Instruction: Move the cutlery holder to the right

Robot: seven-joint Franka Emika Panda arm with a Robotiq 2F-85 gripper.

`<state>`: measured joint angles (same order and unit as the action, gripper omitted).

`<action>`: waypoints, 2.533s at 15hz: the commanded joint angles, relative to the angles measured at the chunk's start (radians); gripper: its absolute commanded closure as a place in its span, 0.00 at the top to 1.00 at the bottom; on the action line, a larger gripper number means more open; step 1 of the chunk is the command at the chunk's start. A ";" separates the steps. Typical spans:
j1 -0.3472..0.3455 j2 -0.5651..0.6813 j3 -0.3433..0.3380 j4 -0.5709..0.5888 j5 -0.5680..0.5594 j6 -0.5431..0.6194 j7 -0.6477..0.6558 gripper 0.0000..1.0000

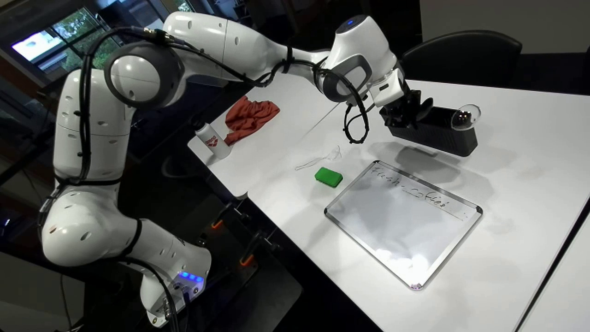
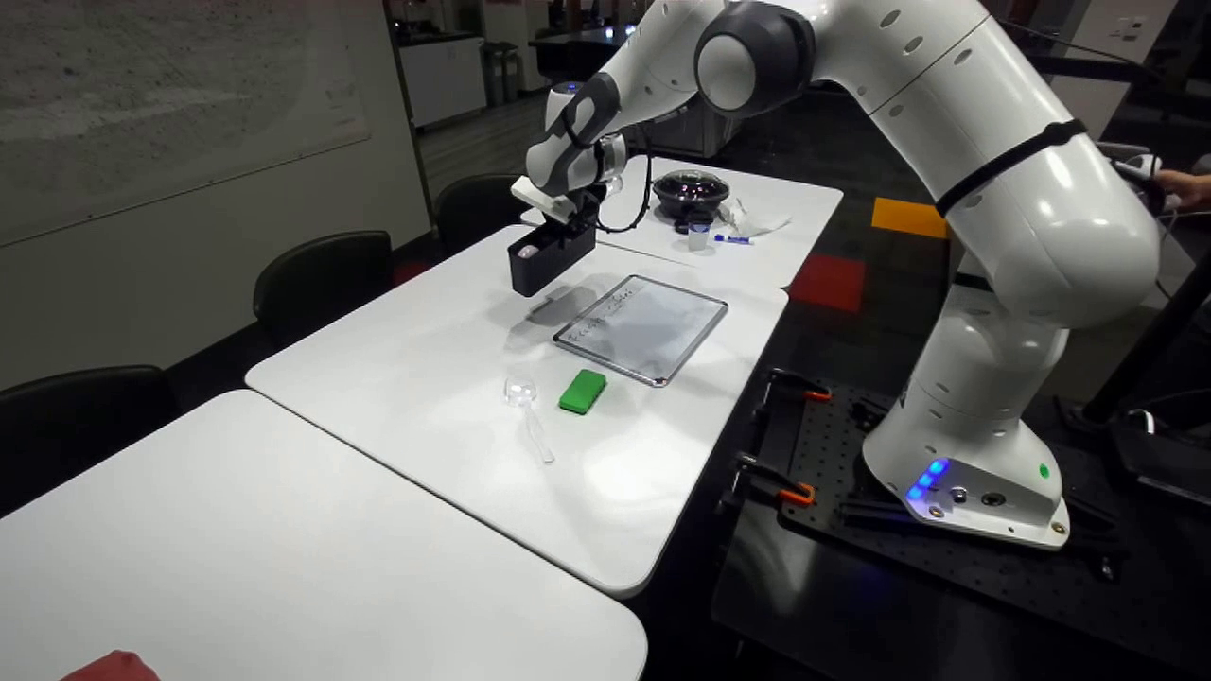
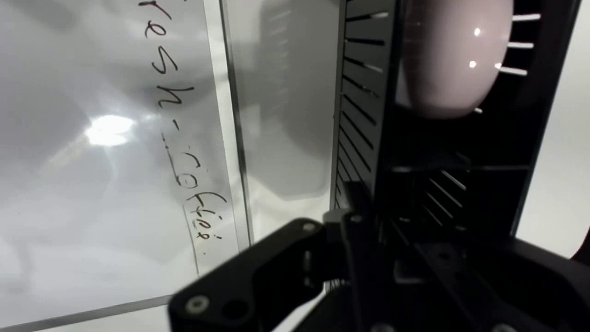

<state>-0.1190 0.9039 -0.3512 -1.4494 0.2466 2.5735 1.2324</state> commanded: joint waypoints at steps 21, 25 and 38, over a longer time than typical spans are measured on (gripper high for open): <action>-0.209 0.360 0.163 0.539 -0.042 -0.264 0.089 0.01; -0.206 0.365 0.166 0.554 -0.045 -0.271 0.091 0.31; -0.169 0.116 0.150 0.350 -0.062 -0.215 0.024 1.00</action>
<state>-0.3105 1.1654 -0.2025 -0.9342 0.1959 2.3430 1.3176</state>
